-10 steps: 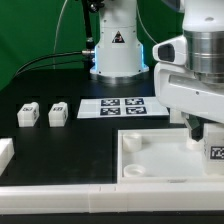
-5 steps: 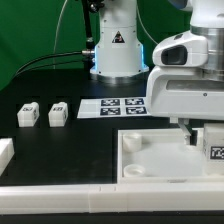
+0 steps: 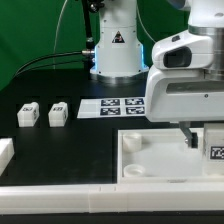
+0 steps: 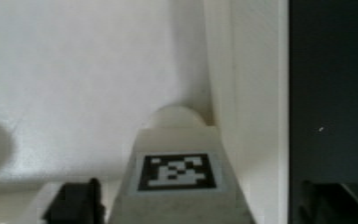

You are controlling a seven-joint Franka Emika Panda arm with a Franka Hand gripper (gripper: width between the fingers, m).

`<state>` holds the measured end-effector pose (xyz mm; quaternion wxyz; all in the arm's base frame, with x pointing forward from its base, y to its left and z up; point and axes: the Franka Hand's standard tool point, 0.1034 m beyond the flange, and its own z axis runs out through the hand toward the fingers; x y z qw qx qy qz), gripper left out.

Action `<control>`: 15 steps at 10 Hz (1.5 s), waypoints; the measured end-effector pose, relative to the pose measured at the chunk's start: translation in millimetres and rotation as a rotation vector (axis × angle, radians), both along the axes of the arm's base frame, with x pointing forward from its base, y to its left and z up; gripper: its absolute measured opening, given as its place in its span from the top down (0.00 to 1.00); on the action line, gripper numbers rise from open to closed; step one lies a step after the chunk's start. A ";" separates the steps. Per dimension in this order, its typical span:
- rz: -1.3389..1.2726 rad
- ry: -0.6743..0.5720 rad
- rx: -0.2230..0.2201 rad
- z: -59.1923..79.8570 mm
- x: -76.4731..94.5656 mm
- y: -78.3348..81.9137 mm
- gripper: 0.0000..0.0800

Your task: Assemble one leg

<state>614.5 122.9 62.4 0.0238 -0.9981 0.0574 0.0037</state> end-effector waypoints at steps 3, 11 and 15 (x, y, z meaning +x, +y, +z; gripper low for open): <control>-0.002 0.001 -0.002 -0.4 0.0 -1.8 0.63; -0.386 0.023 0.014 -0.4 0.1 -0.8 0.63; -0.797 0.043 0.017 -1.0 -0.3 0.6 0.63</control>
Offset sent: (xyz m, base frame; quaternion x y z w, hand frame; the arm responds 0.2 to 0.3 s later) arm 0.0000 0.0000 0.0000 0.0000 0.0000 0.0000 1.0000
